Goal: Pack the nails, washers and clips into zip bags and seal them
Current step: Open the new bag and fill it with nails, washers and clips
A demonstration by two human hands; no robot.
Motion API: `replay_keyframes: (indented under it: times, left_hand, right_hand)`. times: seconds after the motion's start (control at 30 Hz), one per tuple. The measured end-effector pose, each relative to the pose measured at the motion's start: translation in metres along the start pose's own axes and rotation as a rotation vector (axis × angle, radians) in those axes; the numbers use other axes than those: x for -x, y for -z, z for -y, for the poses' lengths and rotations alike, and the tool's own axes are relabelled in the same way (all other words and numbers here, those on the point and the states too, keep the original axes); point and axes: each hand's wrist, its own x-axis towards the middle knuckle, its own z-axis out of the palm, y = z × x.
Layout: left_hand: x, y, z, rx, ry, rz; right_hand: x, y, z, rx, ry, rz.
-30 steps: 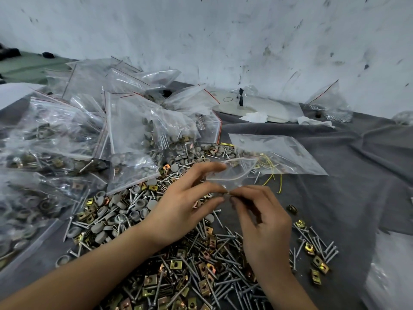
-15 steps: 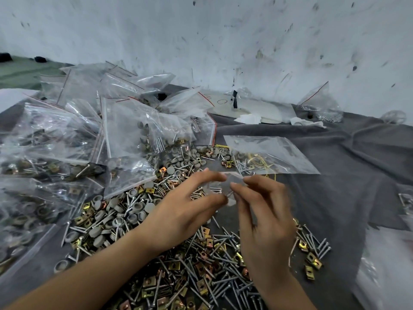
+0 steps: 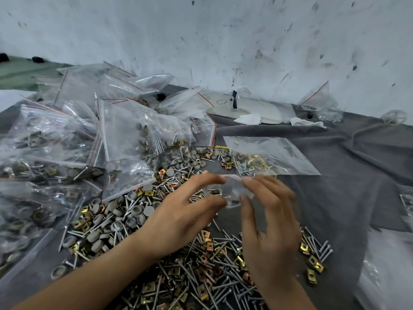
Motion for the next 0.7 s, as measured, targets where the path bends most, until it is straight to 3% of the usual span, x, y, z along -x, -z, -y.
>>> replay_keyframes:
  times: [0.1,0.17,0.23,0.3,0.43,0.5,0.7]
  left_hand:
    - [-0.002,0.000,0.002,-0.044,0.097,-0.083]
    - [-0.002,0.000,0.004,-0.068,0.183,-0.170]
    - [-0.003,0.000,0.006,-0.079,0.254,-0.245]
    - [-0.002,0.000,0.008,-0.069,0.299,-0.281]
    - [-0.001,0.001,0.008,-0.055,0.305,-0.290]
    - [-0.002,0.000,0.007,-0.065,0.285,-0.279]
    - [-0.002,0.000,0.004,-0.038,0.254,-0.247]
  right_hand:
    - [-0.004,0.003,-0.005,-0.048,-0.179,-0.038]
    - [-0.008,0.007,-0.015,-0.097,-0.403,0.077]
    - [-0.009,0.009,-0.030,-0.088,-0.605,0.429]
    - [-0.006,0.010,-0.043,0.056,-0.645,0.822]
    - [-0.006,0.016,-0.053,0.176,-0.560,1.144]
    - [-0.009,0.020,-0.053,0.124,-0.560,1.218]
    - [-0.010,0.023,-0.048,-0.001,-0.653,1.229]
